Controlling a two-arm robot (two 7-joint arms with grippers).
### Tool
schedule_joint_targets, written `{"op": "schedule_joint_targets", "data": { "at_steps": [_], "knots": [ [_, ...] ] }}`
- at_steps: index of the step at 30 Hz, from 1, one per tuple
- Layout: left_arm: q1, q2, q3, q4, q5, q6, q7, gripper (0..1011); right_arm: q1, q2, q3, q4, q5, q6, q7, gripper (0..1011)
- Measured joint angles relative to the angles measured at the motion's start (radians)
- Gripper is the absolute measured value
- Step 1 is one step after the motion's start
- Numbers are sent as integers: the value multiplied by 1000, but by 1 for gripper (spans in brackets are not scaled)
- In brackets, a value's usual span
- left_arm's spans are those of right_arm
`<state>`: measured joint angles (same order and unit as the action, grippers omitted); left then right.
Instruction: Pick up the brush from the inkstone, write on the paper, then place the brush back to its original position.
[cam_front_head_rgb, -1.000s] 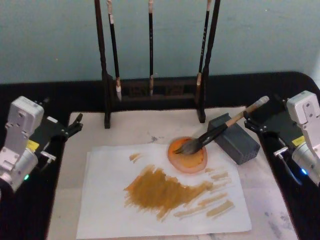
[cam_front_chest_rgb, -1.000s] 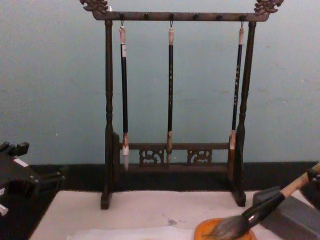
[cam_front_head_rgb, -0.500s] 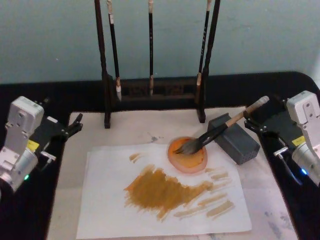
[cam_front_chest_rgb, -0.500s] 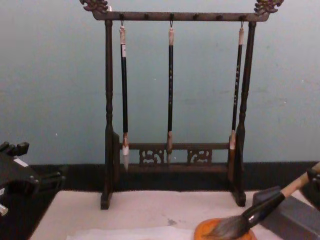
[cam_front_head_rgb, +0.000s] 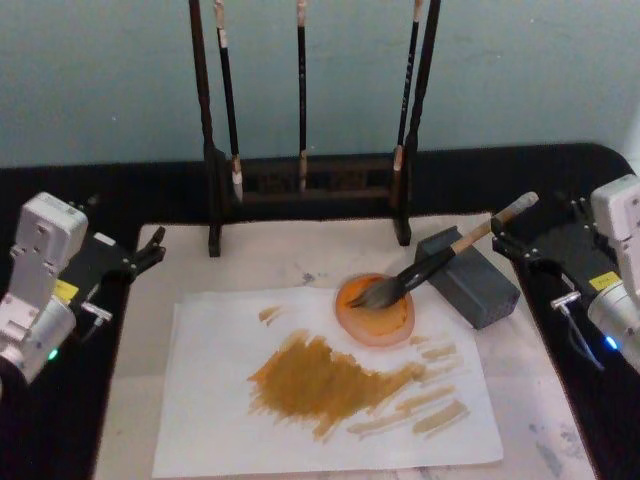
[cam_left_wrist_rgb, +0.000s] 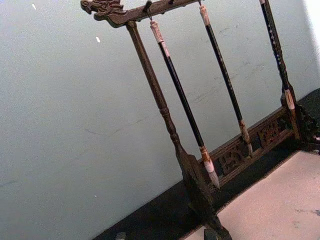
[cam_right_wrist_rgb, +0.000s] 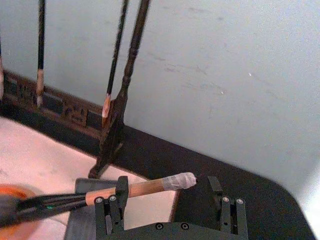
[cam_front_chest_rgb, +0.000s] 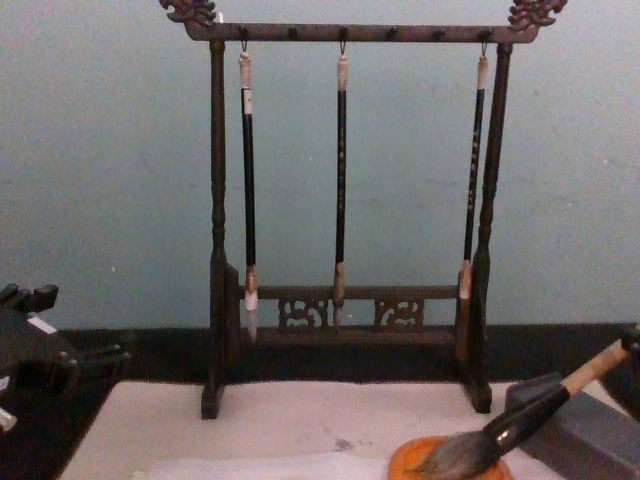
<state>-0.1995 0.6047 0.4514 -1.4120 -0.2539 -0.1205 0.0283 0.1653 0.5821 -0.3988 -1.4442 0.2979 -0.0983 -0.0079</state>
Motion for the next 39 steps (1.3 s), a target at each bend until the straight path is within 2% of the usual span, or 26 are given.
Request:
{"op": "schedule_joint_targets", "data": {
  "at_steps": [3, 4, 6, 7, 9, 10, 12, 13, 18, 19, 23, 25, 33, 39],
  "knots": [
    [0, 0, 0, 0, 0, 0, 0, 1010, -23, -15, 36, -22, 68, 21, 22, 1000],
    [0, 0, 0, 0, 0, 0, 0, 1010, -36, -25, 58, -33, 114, 37, 35, 1000],
    [0, 0, 0, 0, 0, 0, 0, 1010, -49, -37, 80, -44, 156, 51, 48, 1000],
    [0, 0, 0, 0, 0, 0, 0, 1009, -61, -48, 101, -55, 203, 70, 60, 1000],
    [0, 0, 0, 0, 0, 0, 0, 1010, -72, -63, 124, -64, 250, 91, 72, 1000],
    [0, 0, 0, 0, 0, 0, 0, 1010, -82, -77, 145, -74, 294, 113, 82, 1000],
    [0, 0, 0, 0, 0, 0, 0, 1010, -91, -92, 165, -81, 339, 137, 91, 1000],
    [0, 0, 0, 0, 0, 0, 0, 1010, -98, -108, 185, -88, 382, 163, 99, 1000],
    [0, 0, 0, 0, 0, 0, 0, 1010, -108, -158, 234, -93, 488, 236, 105, 1000],
    [0, 0, 0, 0, 0, 0, 0, 1010, -109, -176, 250, -93, 523, 261, 104, 1000],
    [0, 0, 0, 0, 0, 0, 0, 1010, -106, -206, 272, -85, 594, 304, 90, 1000],
    [0, 0, 0, 0, 0, 0, 0, 1010, -98, -230, 286, -73, 652, 334, 73, 1000],
    [0, 0, 0, 0, 0, 0, 0, 1010, -61, -273, 296, -23, 750, 368, 57, 1000],
    [0, 0, 0, 0, 0, 0, 0, 1010, -39, -295, 292, 2, 799, 375, 51, 1000]
  ]
}}
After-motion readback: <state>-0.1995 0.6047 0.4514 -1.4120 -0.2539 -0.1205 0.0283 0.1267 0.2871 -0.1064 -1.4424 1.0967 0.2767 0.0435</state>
